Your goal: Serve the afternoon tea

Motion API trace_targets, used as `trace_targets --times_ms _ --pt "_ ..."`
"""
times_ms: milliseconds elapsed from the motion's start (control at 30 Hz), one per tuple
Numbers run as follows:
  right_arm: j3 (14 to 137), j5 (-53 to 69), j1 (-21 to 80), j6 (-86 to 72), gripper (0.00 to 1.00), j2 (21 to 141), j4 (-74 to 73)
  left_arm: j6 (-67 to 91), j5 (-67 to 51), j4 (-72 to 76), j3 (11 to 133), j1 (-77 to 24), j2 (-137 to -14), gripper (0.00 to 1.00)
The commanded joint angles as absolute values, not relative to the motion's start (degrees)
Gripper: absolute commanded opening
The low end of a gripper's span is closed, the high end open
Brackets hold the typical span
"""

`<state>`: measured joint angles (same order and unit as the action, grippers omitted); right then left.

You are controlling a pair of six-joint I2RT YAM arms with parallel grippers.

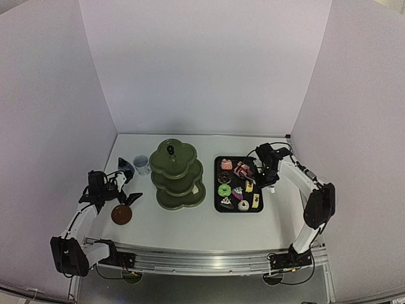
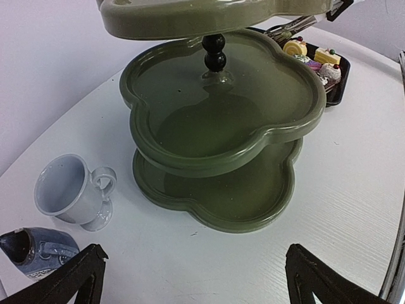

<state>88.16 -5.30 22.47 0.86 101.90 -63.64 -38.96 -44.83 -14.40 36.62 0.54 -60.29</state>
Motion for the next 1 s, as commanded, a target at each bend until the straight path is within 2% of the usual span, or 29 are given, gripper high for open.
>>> trace_targets --times_ms 0,267,433,533,800,967 --pt "91.6 -2.9 22.2 3.0 0.36 103.9 -63.2 -39.1 -44.6 -14.3 37.2 0.4 -59.3 0.99" --pt "93.6 -1.6 22.2 3.4 0.34 106.2 -63.1 -39.1 -44.5 -14.3 37.0 0.4 -59.5 1.00" --pt "94.1 -0.8 22.2 3.2 0.07 106.6 -63.0 -38.1 -44.2 -13.6 37.0 0.4 -59.6 0.99" --pt "94.4 -0.5 22.3 2.5 0.00 105.1 -63.2 -33.2 -42.9 -11.2 36.7 0.4 -59.8 0.99" --pt "96.5 1.4 23.5 -1.7 0.00 97.7 -62.9 -10.0 -33.1 -0.1 33.9 0.3 -58.4 1.00" --pt "95.4 -1.5 27.8 -3.6 0.00 94.7 -63.1 -1.7 -27.7 2.9 30.8 0.4 -56.8 1.00"
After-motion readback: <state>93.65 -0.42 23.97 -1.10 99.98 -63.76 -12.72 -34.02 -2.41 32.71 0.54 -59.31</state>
